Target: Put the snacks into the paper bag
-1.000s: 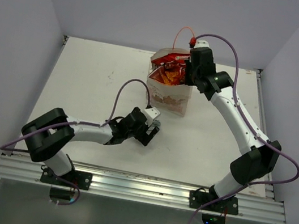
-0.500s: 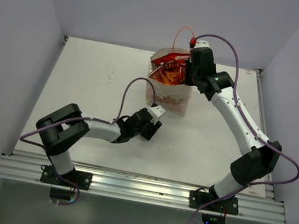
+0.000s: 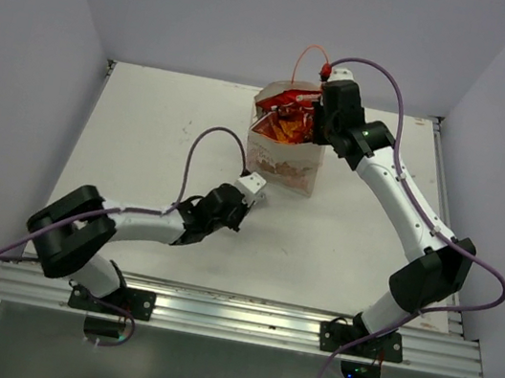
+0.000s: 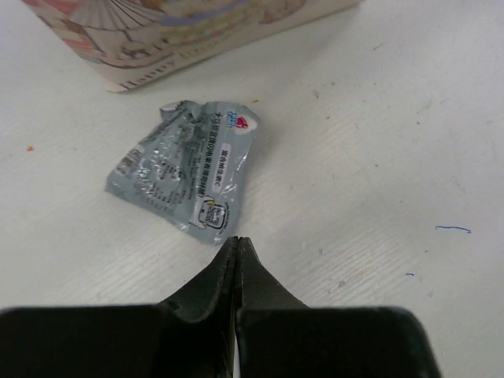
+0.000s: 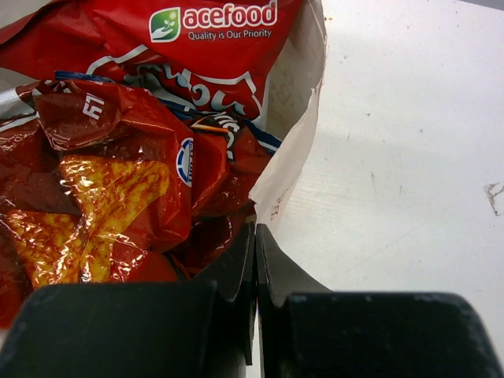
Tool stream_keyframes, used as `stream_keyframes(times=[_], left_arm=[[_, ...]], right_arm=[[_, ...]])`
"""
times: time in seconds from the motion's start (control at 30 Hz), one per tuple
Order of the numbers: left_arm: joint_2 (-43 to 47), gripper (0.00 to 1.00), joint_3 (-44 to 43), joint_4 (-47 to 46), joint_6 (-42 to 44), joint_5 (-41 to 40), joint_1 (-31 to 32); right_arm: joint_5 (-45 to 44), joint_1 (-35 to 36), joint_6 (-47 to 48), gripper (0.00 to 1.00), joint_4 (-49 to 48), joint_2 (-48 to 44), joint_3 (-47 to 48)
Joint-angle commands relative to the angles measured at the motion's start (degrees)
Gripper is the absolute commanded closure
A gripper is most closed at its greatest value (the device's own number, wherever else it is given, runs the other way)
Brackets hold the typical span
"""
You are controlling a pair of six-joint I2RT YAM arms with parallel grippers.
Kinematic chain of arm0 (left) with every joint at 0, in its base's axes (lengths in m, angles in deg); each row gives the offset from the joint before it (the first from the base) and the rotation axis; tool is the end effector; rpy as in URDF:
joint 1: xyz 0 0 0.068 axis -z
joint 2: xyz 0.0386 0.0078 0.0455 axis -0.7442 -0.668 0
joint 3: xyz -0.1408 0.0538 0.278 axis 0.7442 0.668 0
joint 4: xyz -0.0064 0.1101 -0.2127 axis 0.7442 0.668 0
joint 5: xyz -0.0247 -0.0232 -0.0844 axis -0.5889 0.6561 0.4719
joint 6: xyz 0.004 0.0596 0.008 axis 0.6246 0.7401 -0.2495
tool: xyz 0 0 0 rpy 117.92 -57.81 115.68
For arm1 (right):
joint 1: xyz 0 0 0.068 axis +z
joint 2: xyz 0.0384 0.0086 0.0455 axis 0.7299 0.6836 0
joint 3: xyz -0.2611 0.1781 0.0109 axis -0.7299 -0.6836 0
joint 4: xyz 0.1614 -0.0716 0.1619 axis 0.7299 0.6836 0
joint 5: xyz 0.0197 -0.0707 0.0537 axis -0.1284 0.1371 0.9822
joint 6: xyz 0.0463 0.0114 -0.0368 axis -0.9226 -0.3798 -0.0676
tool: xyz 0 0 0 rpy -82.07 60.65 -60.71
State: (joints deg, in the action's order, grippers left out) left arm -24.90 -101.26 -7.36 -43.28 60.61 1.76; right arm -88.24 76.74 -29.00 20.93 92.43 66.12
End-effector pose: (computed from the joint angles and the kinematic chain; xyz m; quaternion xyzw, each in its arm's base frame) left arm 0.2002 -0.2219 0.2217 0.2389 0.8477 -0.1505 0.4492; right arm 0.3151 0.1639 0.4254 -0.0772 0.8798 0.0105 0.4688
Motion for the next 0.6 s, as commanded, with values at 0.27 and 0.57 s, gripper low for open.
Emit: stream_keyframes(times=[0.27, 0.57], left_arm=[[10.84, 0.35, 3.84, 1.32, -0.86, -7.88, -0.19], [-1.73, 0.17, 1.11, -6.06, -0.25, -6.47, -0.19]], right_arm=[[2.81, 0.02, -1.87, 1.00, -2.13, -1.20, 0.13], [2.63, 0.10, -0.29, 1.00, -1.34, -2.52, 0.31]])
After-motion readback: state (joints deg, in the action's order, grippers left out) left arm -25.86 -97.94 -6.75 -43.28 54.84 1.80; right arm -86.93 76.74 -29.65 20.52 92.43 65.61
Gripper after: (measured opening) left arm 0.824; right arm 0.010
